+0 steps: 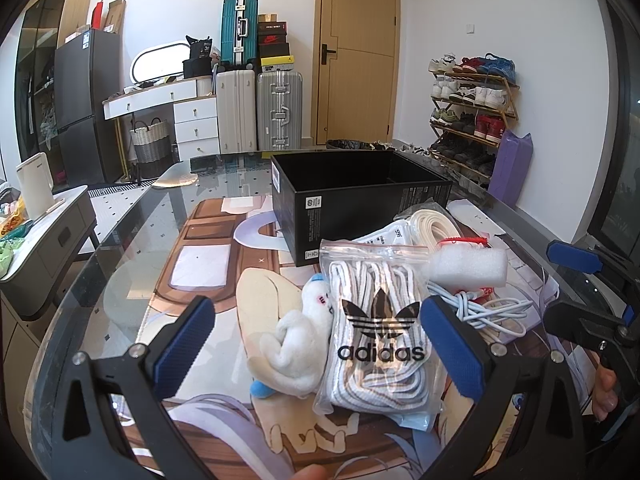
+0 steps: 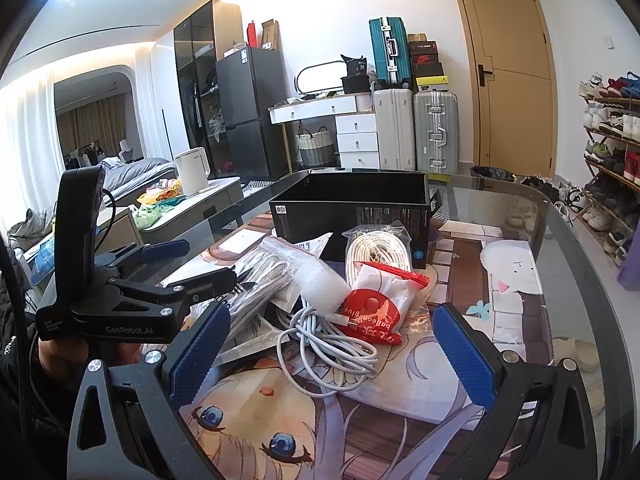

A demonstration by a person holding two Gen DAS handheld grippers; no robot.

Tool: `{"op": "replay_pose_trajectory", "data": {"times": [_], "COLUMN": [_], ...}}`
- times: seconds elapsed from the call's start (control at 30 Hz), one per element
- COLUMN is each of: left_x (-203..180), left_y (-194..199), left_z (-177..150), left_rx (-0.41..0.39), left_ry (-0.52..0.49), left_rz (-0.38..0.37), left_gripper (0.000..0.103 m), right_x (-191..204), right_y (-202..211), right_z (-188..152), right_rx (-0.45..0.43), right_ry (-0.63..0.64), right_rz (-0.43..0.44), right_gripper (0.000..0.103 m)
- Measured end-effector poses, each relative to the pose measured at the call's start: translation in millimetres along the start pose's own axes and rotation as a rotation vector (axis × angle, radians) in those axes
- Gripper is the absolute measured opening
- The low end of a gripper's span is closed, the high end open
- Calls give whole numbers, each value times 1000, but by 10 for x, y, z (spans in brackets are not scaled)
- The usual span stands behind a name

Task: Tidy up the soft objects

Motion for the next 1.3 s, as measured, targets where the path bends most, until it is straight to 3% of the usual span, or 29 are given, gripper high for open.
{"op": "replay_pose_trajectory", "data": {"times": [1.3], "left_x": [-35], "left_y": [-12], "left_z": [3], "left_rx": [-1], "left_ry": [-7], "left_rz": [4], "left_gripper": [103], "right_x": [24], "right_y": [-9], "right_z": [-12], "right_rx": [9], "right_ry": [5], "right_rz": [-6], "right_gripper": [103]}}
Point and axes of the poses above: each gripper's, at about its wrist camera, not at the fingertips, and y roughly against the way its jaws point, x to its left, z to its top, the point moved 4 cm from there along -y, roughly the way its jaws point, and after that the axes turned 10 degrees about -z, right-handed, at the moved point
